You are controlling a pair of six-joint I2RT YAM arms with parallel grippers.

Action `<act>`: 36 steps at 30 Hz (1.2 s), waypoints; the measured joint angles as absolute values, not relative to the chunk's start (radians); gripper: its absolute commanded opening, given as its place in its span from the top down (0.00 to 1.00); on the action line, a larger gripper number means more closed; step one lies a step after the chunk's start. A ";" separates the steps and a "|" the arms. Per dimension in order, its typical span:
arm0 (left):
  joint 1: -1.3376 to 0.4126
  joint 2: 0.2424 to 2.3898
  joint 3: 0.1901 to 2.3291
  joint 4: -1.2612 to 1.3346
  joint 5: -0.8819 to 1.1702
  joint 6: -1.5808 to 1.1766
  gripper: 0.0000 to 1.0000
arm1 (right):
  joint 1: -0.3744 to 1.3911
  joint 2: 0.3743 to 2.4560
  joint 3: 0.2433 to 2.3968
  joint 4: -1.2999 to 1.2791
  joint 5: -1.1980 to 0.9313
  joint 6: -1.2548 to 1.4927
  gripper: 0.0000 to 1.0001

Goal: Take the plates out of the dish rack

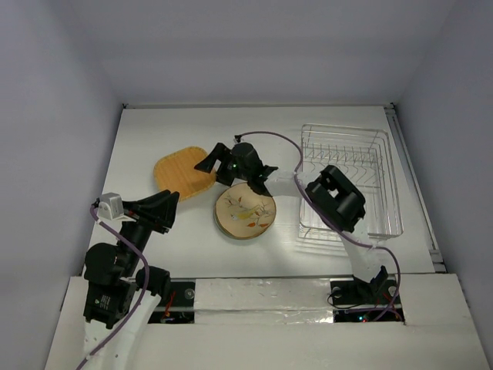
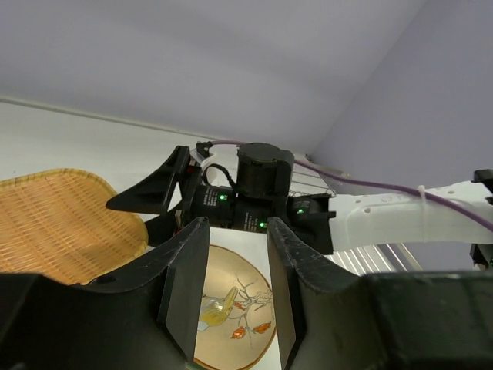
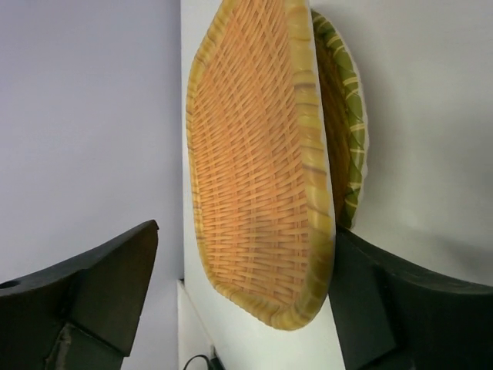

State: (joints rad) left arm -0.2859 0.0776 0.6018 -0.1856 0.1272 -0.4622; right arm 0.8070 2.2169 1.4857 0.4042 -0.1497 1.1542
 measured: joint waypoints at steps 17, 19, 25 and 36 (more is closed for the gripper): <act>-0.260 0.104 0.602 -0.186 0.131 -0.464 0.27 | 0.814 2.023 1.350 0.198 0.030 0.979 0.04; -0.259 0.106 0.602 -0.186 0.131 -0.465 0.22 | 0.816 1.998 1.318 0.184 0.043 0.962 0.22; -0.258 0.123 0.602 -0.186 0.131 -0.466 0.03 | 0.826 1.758 1.163 0.154 0.124 0.884 1.00; -0.255 0.133 0.602 -0.193 0.120 -0.466 0.01 | 0.827 0.928 0.916 0.079 0.336 0.637 0.97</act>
